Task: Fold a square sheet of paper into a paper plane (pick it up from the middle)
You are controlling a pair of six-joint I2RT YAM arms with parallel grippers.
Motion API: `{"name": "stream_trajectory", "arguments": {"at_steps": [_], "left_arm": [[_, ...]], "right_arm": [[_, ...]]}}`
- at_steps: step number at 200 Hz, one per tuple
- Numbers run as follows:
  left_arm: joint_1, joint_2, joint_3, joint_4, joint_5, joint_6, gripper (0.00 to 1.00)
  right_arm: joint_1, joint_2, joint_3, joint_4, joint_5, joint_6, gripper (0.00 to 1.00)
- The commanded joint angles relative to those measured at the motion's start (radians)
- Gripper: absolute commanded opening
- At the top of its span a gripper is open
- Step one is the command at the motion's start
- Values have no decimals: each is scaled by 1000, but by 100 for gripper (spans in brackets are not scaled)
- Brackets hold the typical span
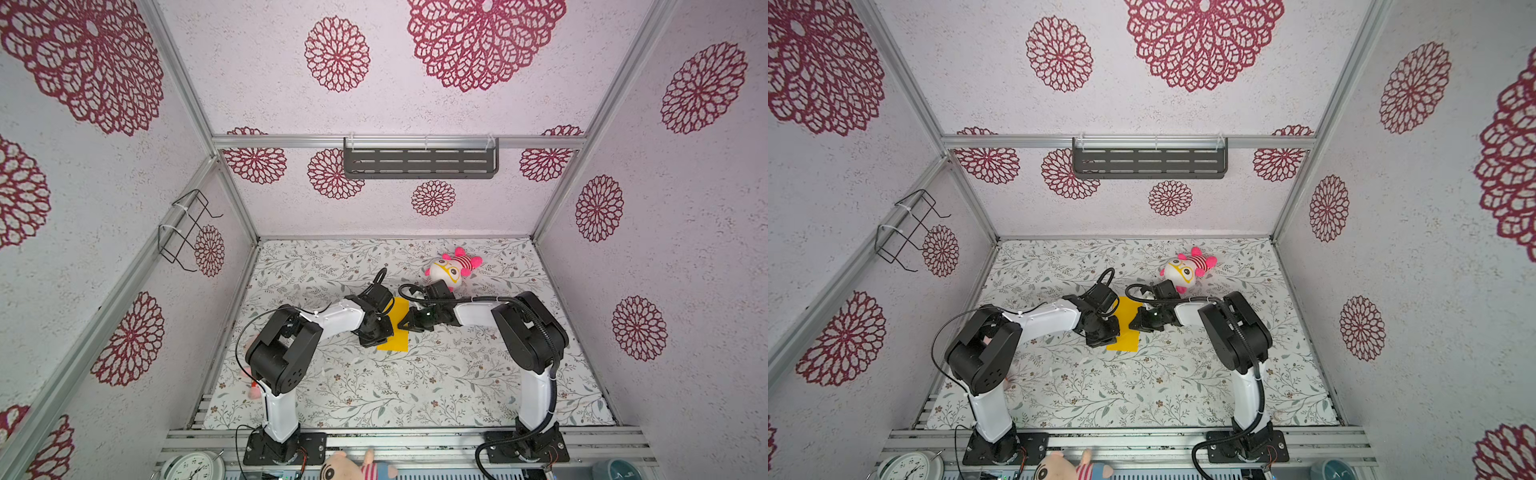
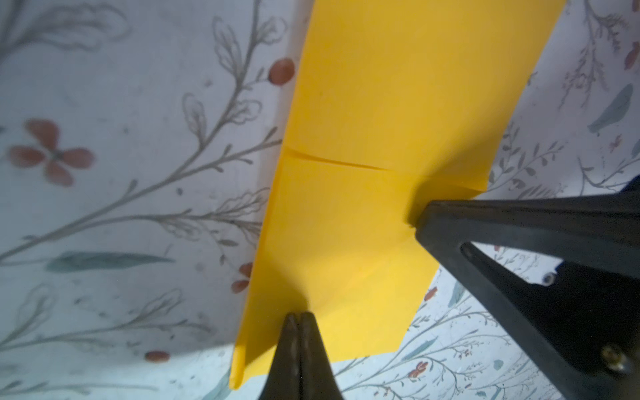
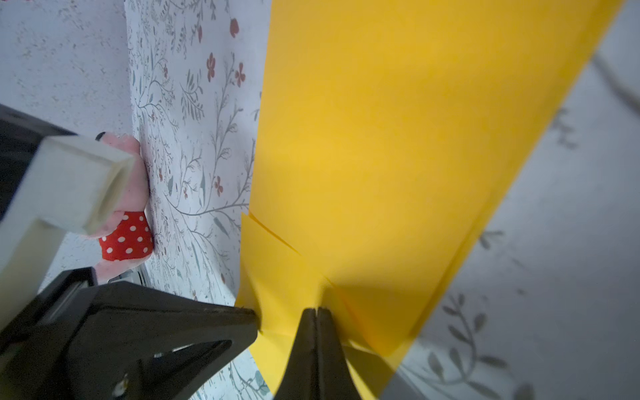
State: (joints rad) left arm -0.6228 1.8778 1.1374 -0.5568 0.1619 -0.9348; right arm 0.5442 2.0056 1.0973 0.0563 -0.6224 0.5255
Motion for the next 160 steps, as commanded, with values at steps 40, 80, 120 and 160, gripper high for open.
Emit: {"name": "stream_trajectory", "arguments": {"at_steps": [40, 80, 120, 160], "left_arm": [[6, -26, -54, -132, -76, -41, 4], [6, -27, -57, -153, -92, -46, 3], [6, -70, -56, -196, -108, -35, 3], [6, -152, -7, -131, -63, -5, 3]], "right_arm": [[-13, 71, -20, -129, 171, -35, 4], [-13, 73, -18, -131, 170, -36, 4], [-12, 55, -16, -119, 164, -36, 4], [-12, 14, 7, -102, 131, -59, 5]]}}
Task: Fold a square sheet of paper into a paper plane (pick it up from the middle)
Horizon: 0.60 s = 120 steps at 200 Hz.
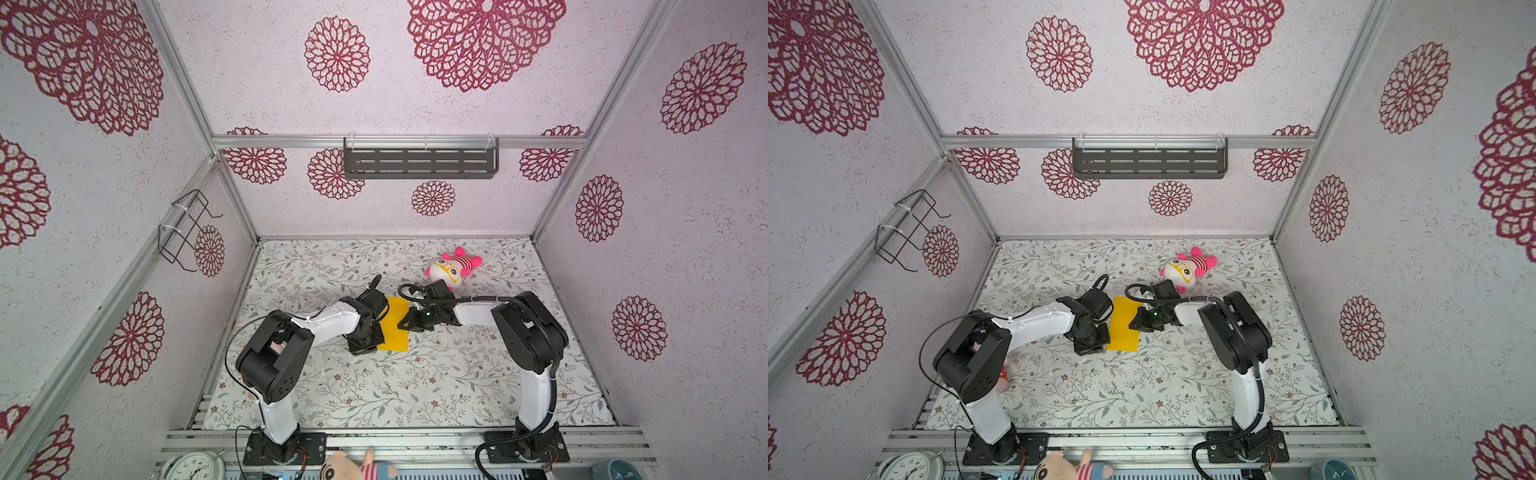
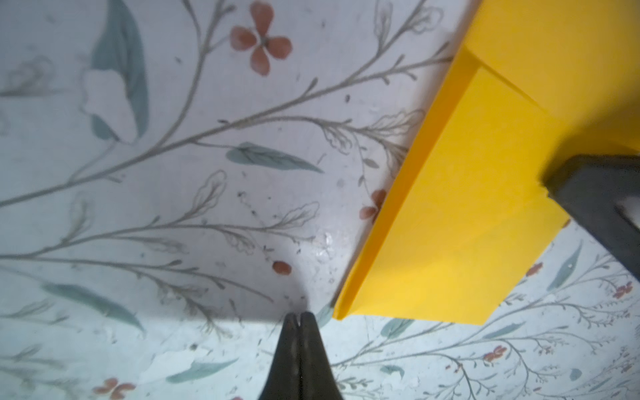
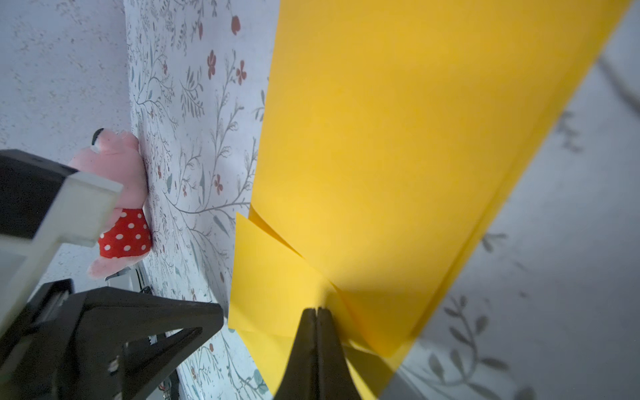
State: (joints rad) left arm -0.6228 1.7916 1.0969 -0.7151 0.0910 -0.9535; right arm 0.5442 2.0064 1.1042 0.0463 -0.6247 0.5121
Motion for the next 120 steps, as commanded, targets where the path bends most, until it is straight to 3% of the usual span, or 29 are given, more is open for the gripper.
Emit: {"name": "stream_trajectory", "arguments": {"at_steps": [1, 39, 120], "left_arm": [[6, -68, 33, 30, 11, 13, 3], [8, -42, 65, 124, 68, 7, 4], [31, 93, 97, 131, 71, 21, 0]], "right_arm": [[-11, 13, 2, -93, 134, -47, 5], [-11, 17, 17, -97, 129, -49, 5], [-11, -10, 29, -72, 78, -80, 6]]}}
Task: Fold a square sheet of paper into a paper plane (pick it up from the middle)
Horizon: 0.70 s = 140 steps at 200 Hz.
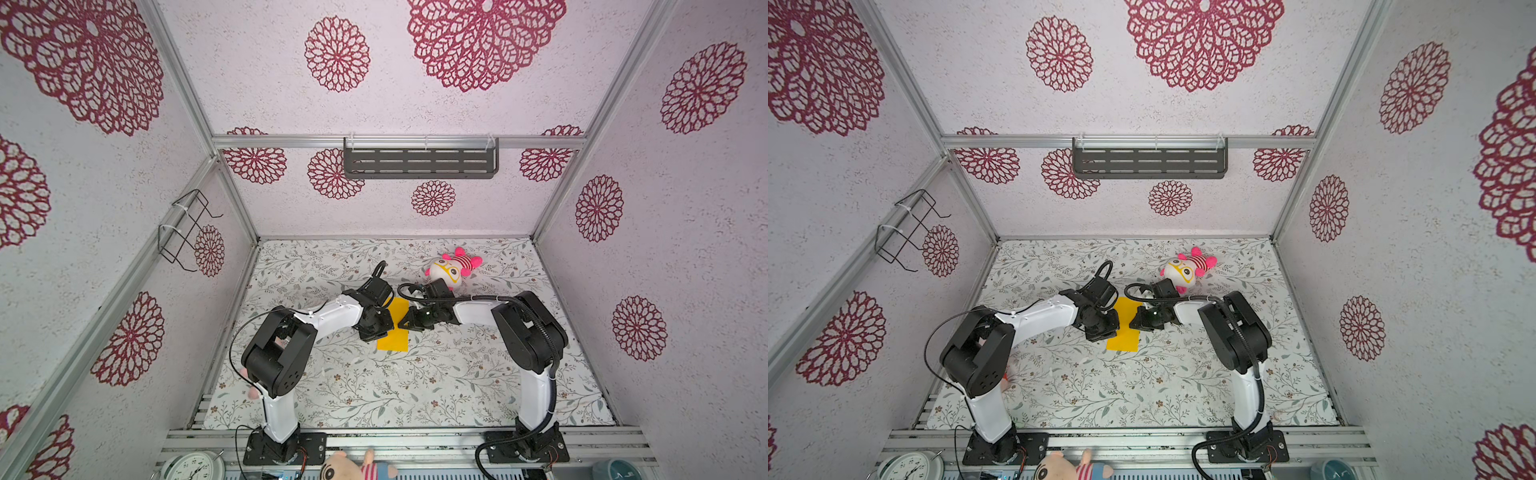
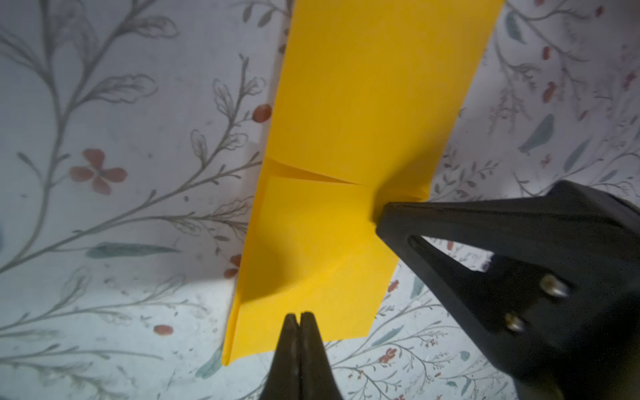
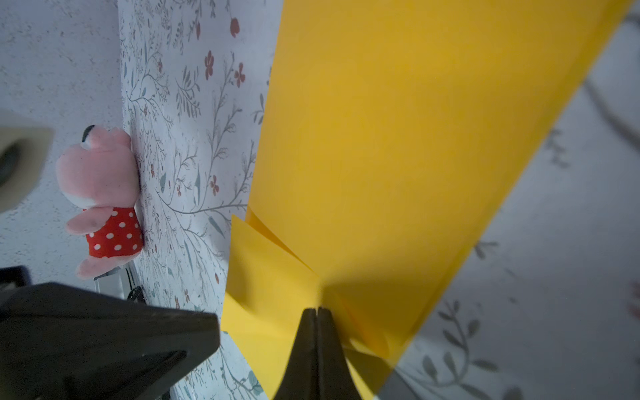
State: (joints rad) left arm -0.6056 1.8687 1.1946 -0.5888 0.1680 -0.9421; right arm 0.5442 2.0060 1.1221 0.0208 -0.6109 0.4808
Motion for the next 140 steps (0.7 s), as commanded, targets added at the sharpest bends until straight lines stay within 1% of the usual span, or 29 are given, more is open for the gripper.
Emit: {"name": "stream_trajectory", "arguments": {"at_steps": [1, 30, 63, 104, 140], "left_arm": [[14, 17, -2, 4, -7, 9, 0], [17, 34, -16, 0, -3, 11, 0], [17, 61, -20, -12, -2, 13, 0], [17, 74, -24, -24, -10, 15, 0], [17, 75, -24, -40, -18, 21, 0]], "right_arm": [[-11, -10, 12, -46, 63, -49, 6], [-7, -34, 17, -41, 21, -80, 6], [22, -32, 45, -61, -33, -100, 6], [28, 0, 41, -68, -8, -76, 6], [8, 18, 41, -109, 61, -66, 5]]}}
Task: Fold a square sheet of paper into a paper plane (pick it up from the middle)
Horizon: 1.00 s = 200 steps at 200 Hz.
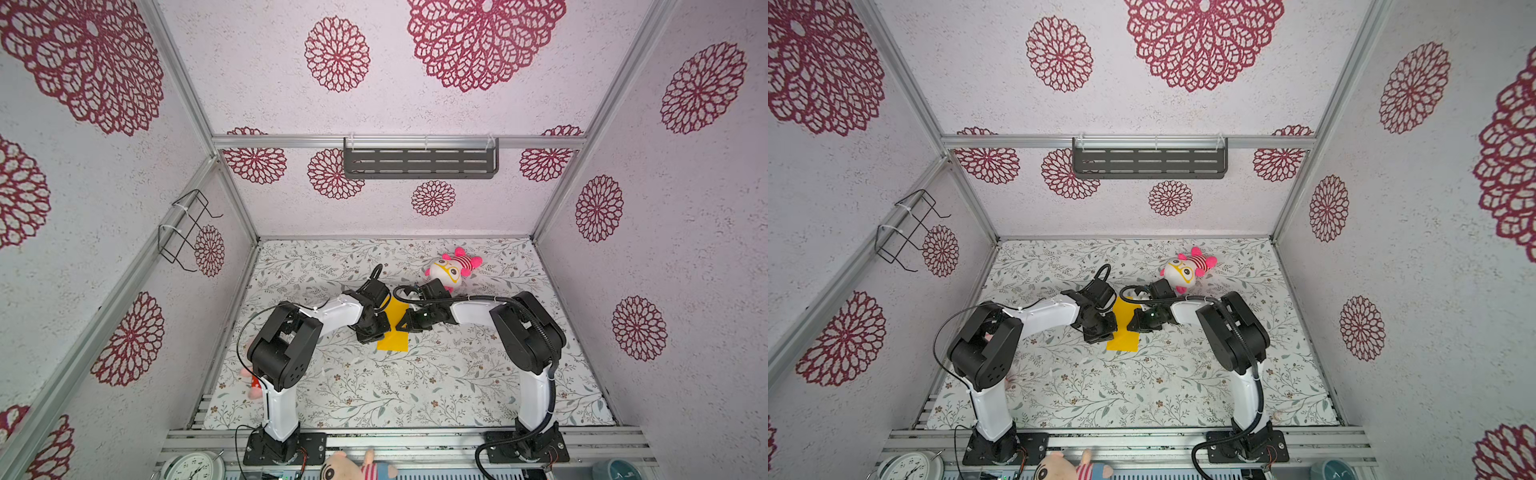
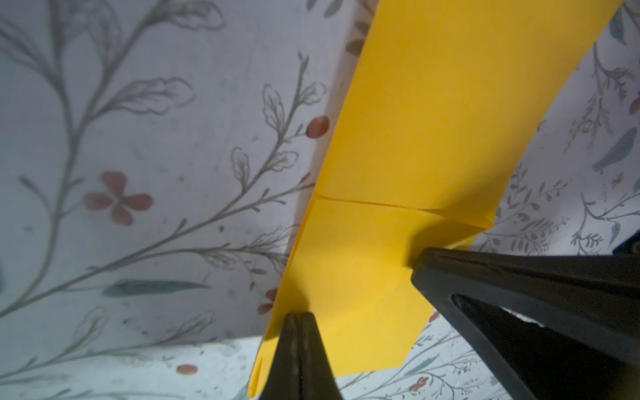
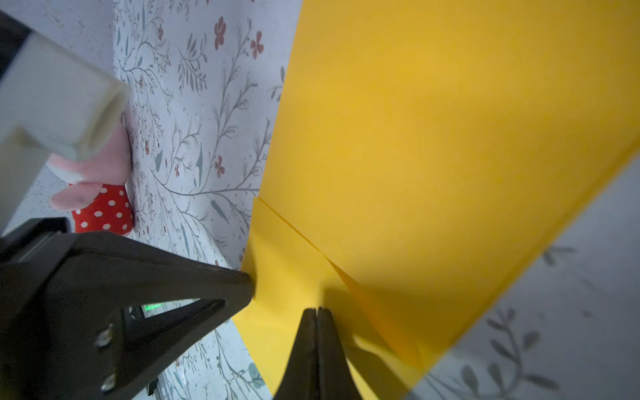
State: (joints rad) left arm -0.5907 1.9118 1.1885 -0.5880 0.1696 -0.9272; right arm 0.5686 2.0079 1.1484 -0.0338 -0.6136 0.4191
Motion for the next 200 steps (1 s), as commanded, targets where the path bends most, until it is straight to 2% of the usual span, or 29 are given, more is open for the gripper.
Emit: {"name": "stream_trajectory", "arguments": {"at_steps": [1, 36, 147, 178, 200], "left_arm": [[2, 31, -18, -41, -19, 5, 0], [2, 30, -23, -42, -19, 7, 0], [2, 27, -15, -49, -22, 11, 0], [1, 24, -11, -46, -19, 14, 0], [1, 5, -4, -17, 8, 21, 0]], "right_arm": [[-17, 18, 14, -56, 65, -4, 5], [-53, 33, 17, -102, 127, -13, 4], [-108, 36, 46, -202, 214, -55, 4], [-111, -4, 57, -208, 246, -59, 4], [-111, -81, 40, -164, 238, -36, 10]]}}
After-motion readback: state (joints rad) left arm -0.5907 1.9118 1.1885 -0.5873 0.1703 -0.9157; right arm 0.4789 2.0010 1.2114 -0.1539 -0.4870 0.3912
